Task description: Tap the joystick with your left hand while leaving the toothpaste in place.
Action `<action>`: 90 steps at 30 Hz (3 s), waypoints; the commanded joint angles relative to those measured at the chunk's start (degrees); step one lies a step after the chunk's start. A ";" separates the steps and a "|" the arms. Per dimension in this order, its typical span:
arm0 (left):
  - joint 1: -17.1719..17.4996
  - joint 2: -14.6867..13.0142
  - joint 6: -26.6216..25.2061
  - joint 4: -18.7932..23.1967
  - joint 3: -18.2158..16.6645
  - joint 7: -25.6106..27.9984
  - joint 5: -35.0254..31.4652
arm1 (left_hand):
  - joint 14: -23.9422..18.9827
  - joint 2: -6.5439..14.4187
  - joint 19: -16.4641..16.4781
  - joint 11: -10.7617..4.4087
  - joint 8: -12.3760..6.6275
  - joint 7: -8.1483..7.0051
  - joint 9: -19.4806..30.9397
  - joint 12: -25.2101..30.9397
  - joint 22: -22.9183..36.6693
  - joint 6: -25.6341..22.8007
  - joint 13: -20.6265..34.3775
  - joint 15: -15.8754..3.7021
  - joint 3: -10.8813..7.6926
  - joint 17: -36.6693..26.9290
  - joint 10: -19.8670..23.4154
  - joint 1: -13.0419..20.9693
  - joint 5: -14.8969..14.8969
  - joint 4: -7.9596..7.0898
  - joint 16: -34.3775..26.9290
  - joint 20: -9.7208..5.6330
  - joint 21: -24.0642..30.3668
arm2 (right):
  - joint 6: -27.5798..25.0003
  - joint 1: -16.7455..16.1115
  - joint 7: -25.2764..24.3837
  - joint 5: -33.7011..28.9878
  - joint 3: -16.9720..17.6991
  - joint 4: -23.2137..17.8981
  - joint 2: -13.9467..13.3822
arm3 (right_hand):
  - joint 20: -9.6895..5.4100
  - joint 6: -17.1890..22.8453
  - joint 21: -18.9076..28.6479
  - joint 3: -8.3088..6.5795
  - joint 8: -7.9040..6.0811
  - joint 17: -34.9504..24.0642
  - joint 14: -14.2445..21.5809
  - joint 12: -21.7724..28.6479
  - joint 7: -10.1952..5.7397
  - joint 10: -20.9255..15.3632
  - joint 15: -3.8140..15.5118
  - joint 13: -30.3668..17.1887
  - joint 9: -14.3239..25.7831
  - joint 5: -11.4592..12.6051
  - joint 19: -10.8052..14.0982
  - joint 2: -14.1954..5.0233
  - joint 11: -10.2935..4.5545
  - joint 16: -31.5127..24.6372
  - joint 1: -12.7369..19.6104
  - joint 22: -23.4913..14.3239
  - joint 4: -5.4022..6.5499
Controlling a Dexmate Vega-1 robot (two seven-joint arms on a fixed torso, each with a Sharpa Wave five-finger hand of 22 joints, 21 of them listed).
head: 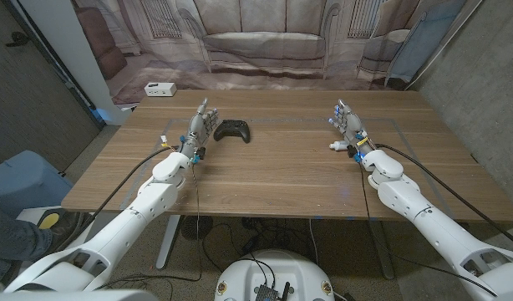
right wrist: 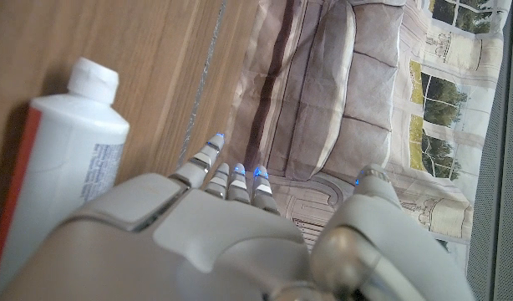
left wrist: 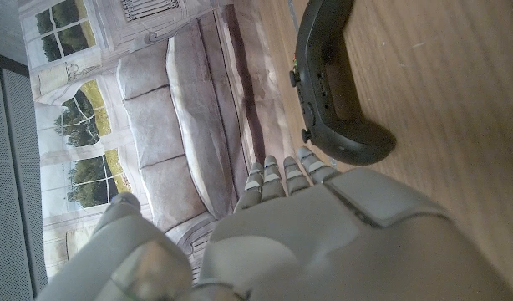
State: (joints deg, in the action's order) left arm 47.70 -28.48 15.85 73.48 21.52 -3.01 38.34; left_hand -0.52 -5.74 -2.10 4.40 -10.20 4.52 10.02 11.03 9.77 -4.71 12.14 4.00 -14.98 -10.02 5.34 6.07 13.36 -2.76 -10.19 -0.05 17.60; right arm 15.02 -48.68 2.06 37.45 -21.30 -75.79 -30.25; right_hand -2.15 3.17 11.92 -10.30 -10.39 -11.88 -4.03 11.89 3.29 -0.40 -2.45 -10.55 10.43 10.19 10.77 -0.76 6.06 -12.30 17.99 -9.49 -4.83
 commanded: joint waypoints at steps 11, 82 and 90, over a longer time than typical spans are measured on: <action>3.85 -2.16 2.13 4.67 -1.59 1.94 -0.77 | -2.11 -0.15 0.53 0.00 -1.08 0.32 0.10 1.23 0.23 -2.05 -0.31 0.39 -0.20 -0.25 2.51 0.36 0.27 0.16 -1.07 0.66 -0.19 | 0.48 -2.88 -0.83 -0.13 0.88 -3.84 -1.94 | -0.54 0.05 0.10 -0.35 -0.43 -0.13 -0.34 0.19 0.73 -0.05 -0.16 -0.23 0.18 0.34 0.60 -0.13 0.44 -0.20 0.15 -0.28 -0.10; 0.18 -9.65 7.17 3.27 -1.93 19.74 -27.37 | -8.14 0.93 4.86 -0.87 -1.31 -3.28 0.23 2.22 0.37 -8.38 -0.82 -0.55 0.55 -0.25 7.51 2.65 -0.72 2.01 -1.31 4.45 -3.23 | 1.51 -10.34 -6.67 -1.52 3.99 -13.11 -4.81 | -0.09 0.88 -0.36 -0.20 -0.74 -0.02 0.43 0.16 0.19 -1.50 -0.56 -0.30 0.18 0.30 1.29 -0.80 0.88 -0.03 -0.09 -0.30 -0.53; 0.89 -11.60 1.91 7.13 -1.41 25.56 -34.84 | -8.59 1.00 5.14 -1.02 -1.58 -3.26 0.24 2.27 0.37 -9.46 -0.81 -0.78 0.59 -0.25 7.86 2.77 -0.77 2.12 -1.34 4.43 -3.39 | 3.35 -10.78 -6.34 -1.61 4.41 -13.23 -4.51 | -0.06 1.21 -0.24 -0.12 -0.83 -0.01 0.91 0.31 0.30 -2.11 -0.50 -0.31 0.17 0.28 1.83 -0.79 0.93 -0.14 -0.14 -0.30 -0.63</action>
State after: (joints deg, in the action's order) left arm 47.90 -38.12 22.65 77.03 19.47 15.45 12.33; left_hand -8.60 -4.74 2.69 3.25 -11.31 1.24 9.99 12.85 10.01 -13.34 11.19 3.48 -14.17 -10.00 12.62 7.94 12.86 -1.01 -11.23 4.18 14.40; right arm 16.44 -58.86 -4.59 36.04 -17.37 -88.75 -34.95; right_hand -2.25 3.68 11.66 -10.45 -10.82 -11.72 -3.48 11.89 3.37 -1.65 -2.97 -10.52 10.53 10.18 11.89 -1.08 6.84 -12.30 17.66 -9.46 -4.98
